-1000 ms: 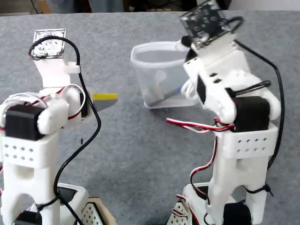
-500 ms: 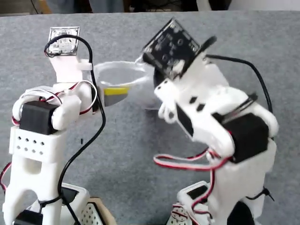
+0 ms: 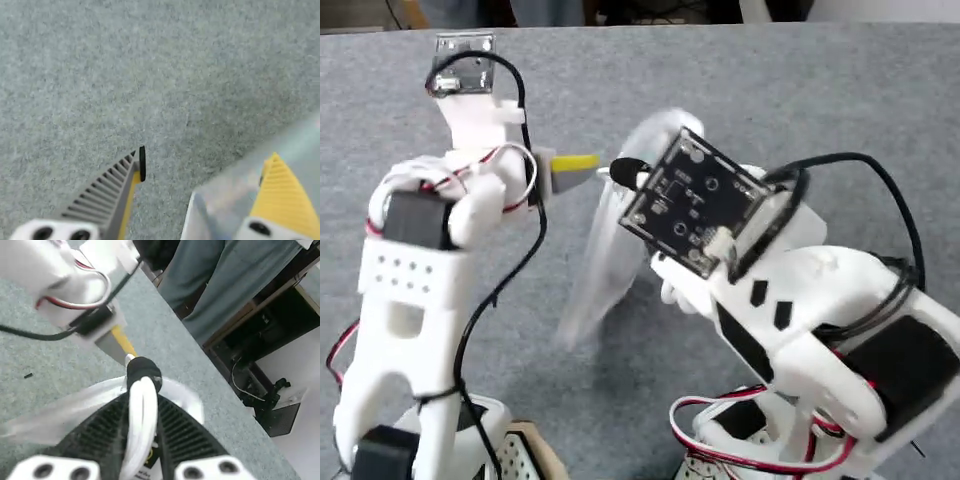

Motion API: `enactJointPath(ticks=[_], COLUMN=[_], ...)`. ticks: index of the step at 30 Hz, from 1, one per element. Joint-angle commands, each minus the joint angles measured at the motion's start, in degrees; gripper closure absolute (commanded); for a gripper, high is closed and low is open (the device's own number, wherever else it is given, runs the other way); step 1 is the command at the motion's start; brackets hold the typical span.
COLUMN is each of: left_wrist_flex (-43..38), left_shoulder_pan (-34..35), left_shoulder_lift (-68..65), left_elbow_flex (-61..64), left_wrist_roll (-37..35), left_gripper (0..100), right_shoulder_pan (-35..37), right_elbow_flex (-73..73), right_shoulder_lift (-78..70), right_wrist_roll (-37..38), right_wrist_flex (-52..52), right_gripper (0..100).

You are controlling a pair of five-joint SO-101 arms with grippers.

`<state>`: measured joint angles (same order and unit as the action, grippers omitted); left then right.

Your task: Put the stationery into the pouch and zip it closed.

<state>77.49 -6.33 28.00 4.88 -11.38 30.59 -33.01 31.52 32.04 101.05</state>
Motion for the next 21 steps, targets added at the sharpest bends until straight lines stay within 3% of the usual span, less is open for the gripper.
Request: enactJointPath(ticks=[1,12,21], left_wrist_flex=[-0.3,8.7,11.2], left_shoulder_pan=[0.5,0.9,0.9], left_shoulder_lift=[-1.6,5.1,11.4], left_elbow_flex=[-0.7,-7.3,-7.4], left_wrist_roll=[-1.2,1.7,4.9], left_gripper=[63,62,63], right_shoulder_pan=[0.6,0.4,-6.3], right_elbow_flex=[-2.5,4.6,10.2], right_shoulder_lift=[1.4,1.4,1.4], right_wrist_roll=[0.5,0.2,0.2], right_wrist_flex=[-0.1,-5.6,-12.1], right_gripper=[98.6,98.6,98.6])
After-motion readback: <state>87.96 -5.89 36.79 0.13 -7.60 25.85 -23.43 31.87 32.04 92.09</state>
